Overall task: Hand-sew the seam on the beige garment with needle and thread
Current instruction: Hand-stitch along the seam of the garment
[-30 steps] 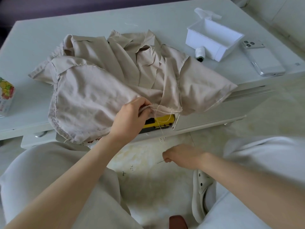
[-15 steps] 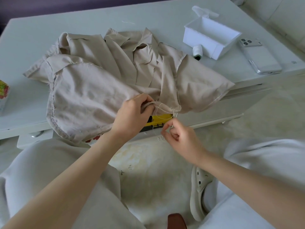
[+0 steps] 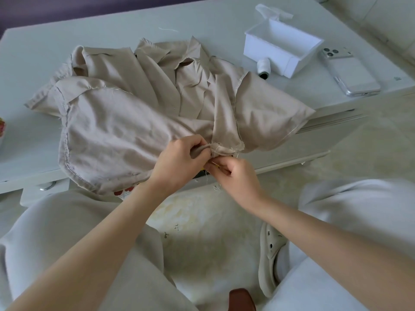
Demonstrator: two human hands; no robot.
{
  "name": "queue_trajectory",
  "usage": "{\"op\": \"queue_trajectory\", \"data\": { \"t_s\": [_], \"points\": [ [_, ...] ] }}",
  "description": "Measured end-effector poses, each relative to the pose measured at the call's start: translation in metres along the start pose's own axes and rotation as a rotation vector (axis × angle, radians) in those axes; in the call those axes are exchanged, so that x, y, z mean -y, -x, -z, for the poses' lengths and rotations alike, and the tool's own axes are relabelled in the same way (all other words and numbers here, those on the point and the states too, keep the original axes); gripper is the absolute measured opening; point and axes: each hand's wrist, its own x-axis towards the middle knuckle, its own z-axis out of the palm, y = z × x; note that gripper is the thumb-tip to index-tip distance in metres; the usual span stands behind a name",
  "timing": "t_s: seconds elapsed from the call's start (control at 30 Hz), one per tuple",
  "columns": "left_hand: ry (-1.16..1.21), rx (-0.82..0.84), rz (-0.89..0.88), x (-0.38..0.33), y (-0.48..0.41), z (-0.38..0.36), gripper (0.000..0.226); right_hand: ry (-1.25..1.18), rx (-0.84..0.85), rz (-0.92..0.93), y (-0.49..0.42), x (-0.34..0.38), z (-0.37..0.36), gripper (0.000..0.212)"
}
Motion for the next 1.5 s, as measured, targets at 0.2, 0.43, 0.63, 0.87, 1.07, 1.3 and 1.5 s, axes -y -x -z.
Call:
{"op": "queue_trajectory", "data": {
  "t_s": [0.2, 0.43, 0.63, 0.87, 1.07, 1.3, 1.5],
  "points": [
    [0.011, -0.006, -0.006, -0.001, -0.001, 0.001, 0.020, 0.300, 0.074, 0.127, 0.006, -0.003, 0.000, 0.016],
    [0.059, -0.040, -0.030, 0.000, -0.003, 0.002, 0.019, 0.901, 0.560, 0.231, 0.023, -0.024, 0.000, 0.033],
    [0.074, -0.058, -0.036, 0.000, -0.003, 0.004, 0.019, 1.086, 0.793, 0.255, 0.031, -0.036, 0.001, 0.035],
    [0.062, -0.096, -0.038, 0.001, -0.003, 0.006, 0.016, 1.173, 0.932, 0.268, 0.035, -0.045, 0.000, 0.035],
    [0.051, -0.110, -0.054, 0.003, -0.003, 0.006, 0.015, 1.168, 1.008, 0.243, 0.039, -0.050, -0.003, 0.033],
    [0.046, -0.108, -0.058, 0.004, -0.002, 0.007, 0.015, 0.946, 0.516, 0.253, 0.019, -0.033, 0.007, 0.029],
    [0.050, -0.120, -0.035, 0.004, -0.002, 0.008, 0.016, 0.489, -0.091, 0.611, 0.007, -0.002, 0.013, 0.015]
  ]
}}
